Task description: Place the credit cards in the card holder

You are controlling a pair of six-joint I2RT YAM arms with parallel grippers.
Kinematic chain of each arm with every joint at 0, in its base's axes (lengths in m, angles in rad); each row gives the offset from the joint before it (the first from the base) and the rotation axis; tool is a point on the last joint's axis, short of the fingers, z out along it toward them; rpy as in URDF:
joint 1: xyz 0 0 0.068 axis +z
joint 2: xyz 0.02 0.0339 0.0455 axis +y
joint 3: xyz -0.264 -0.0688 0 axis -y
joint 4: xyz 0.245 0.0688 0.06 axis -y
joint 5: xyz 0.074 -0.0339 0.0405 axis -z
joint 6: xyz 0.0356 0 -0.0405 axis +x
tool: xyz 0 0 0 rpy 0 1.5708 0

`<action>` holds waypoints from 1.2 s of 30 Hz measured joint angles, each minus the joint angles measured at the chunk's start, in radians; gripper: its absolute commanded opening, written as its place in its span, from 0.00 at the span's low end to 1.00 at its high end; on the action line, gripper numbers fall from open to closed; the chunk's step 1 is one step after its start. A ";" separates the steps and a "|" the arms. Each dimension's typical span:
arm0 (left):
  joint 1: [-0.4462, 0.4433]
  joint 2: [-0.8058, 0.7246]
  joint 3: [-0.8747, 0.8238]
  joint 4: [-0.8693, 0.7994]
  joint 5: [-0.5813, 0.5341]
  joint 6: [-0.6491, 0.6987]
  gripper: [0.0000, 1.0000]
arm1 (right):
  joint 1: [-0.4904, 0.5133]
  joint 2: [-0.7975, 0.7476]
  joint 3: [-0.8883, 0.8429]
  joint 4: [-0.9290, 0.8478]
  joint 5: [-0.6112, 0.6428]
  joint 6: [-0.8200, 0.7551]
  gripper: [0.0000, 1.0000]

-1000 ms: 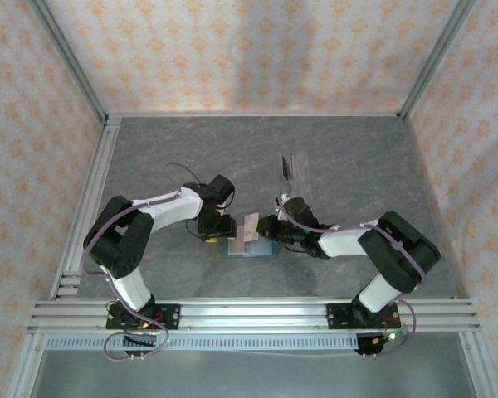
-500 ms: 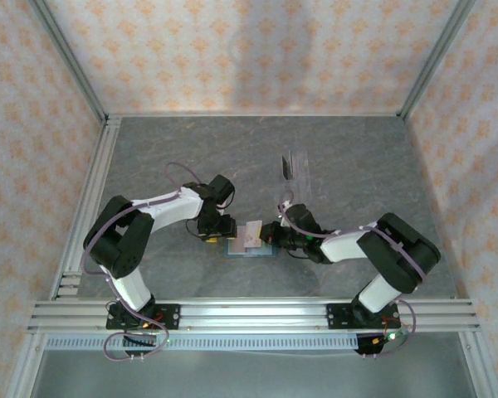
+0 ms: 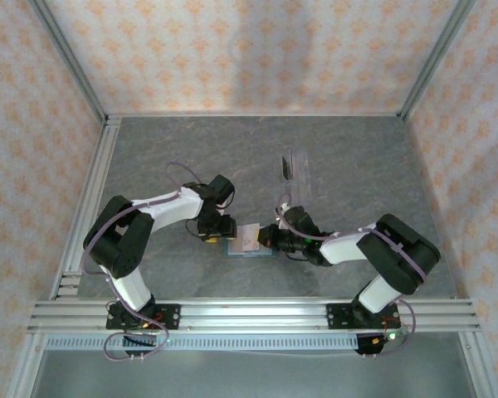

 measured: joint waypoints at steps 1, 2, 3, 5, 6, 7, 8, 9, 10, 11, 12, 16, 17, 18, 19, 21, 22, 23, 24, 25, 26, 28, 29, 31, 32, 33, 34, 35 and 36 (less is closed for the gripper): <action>0.000 0.000 0.000 0.000 0.000 0.000 0.54 | 0.000 0.000 0.000 0.000 0.000 0.000 0.00; 0.000 0.000 0.000 0.000 0.000 0.000 0.54 | 0.002 0.000 0.000 0.000 0.000 0.000 0.00; 0.000 0.000 0.000 0.000 0.000 0.000 0.54 | 0.002 0.000 0.000 0.000 -0.001 0.000 0.00; 0.000 0.001 0.000 0.000 0.000 0.000 0.53 | 0.002 0.000 0.000 -0.001 -0.003 0.000 0.00; 0.000 0.001 0.000 0.000 0.000 0.000 0.53 | 0.002 0.000 0.000 -0.001 -0.005 0.000 0.00; 0.000 0.001 0.000 0.000 0.000 0.000 0.53 | 0.002 0.000 0.000 -0.002 -0.006 0.000 0.00; 0.000 0.001 0.000 0.000 0.000 0.000 0.53 | 0.002 0.000 0.000 -0.004 -0.010 0.000 0.00; 0.000 0.001 0.000 0.000 0.000 0.000 0.53 | 0.002 0.002 0.000 -0.004 -0.012 0.000 0.00; 0.000 0.002 0.000 0.000 0.000 0.000 0.53 | 0.002 0.002 0.000 -0.004 -0.014 0.000 0.00; 0.000 0.002 0.000 0.000 0.000 0.000 0.53 | 0.002 0.003 0.000 -0.005 -0.016 0.000 0.00; 0.000 0.002 0.000 0.000 0.000 0.000 0.53 | 0.002 0.004 0.000 -0.005 -0.017 0.000 0.00; 0.000 0.002 0.000 0.000 0.000 0.000 0.53 | 0.002 0.004 0.000 -0.012 -0.019 -0.001 0.00; 0.000 0.002 0.000 0.000 0.000 0.000 0.53 | 0.002 0.004 0.000 -0.013 -0.019 -0.001 0.00; 0.000 0.002 0.000 0.000 0.000 0.000 0.53 | 0.003 0.004 0.001 -0.015 -0.019 -0.001 0.00; 0.000 0.002 0.000 0.000 0.000 0.000 0.53 | 0.005 0.005 0.002 -0.017 -0.019 -0.001 0.00; 0.000 0.002 0.000 0.000 0.000 0.000 0.53 | 0.011 0.012 0.010 -0.023 -0.019 -0.001 0.00; 0.000 0.002 0.000 0.000 0.000 0.000 0.53 | 0.016 0.018 0.015 -0.025 -0.019 -0.001 0.00; 0.000 0.002 0.000 0.000 0.000 0.000 0.53 | 0.020 0.025 0.022 -0.027 -0.019 -0.001 0.00; 0.000 0.002 0.000 0.000 0.000 0.000 0.53 | 0.024 0.032 0.029 -0.027 -0.019 -0.001 0.00; 0.000 0.002 0.000 0.000 0.000 0.000 0.53 | 0.027 0.038 0.035 -0.028 -0.019 0.000 0.00; 0.000 0.002 0.000 0.000 0.000 0.000 0.53 | 0.029 0.043 0.041 -0.029 -0.019 0.000 0.00; 0.000 0.002 -0.001 0.000 0.000 0.000 0.53 | 0.031 0.051 0.050 -0.029 -0.019 0.000 0.00; 0.000 0.002 -0.001 0.000 0.000 0.000 0.53 | 0.031 0.055 0.053 -0.030 -0.019 0.000 0.00; 0.000 0.000 -0.004 0.002 0.000 0.000 0.53 | 0.031 0.059 0.055 -0.029 -0.019 0.005 0.00; 0.000 -0.001 -0.005 0.004 0.000 0.000 0.53 | 0.031 0.062 0.056 -0.029 -0.019 0.008 0.00; 0.000 -0.002 -0.006 0.004 0.000 0.000 0.53 | 0.031 0.064 0.056 -0.029 -0.019 0.011 0.00; 0.000 -0.003 -0.007 0.005 0.000 0.000 0.54 | 0.031 0.067 0.058 -0.029 -0.019 0.015 0.00; 0.000 -0.005 -0.010 0.009 0.000 0.000 0.53 | 0.031 0.070 0.061 -0.028 -0.019 0.018 0.00; 0.000 -0.006 -0.012 0.011 0.000 0.000 0.53 | 0.032 0.075 0.065 -0.026 -0.019 0.022 0.00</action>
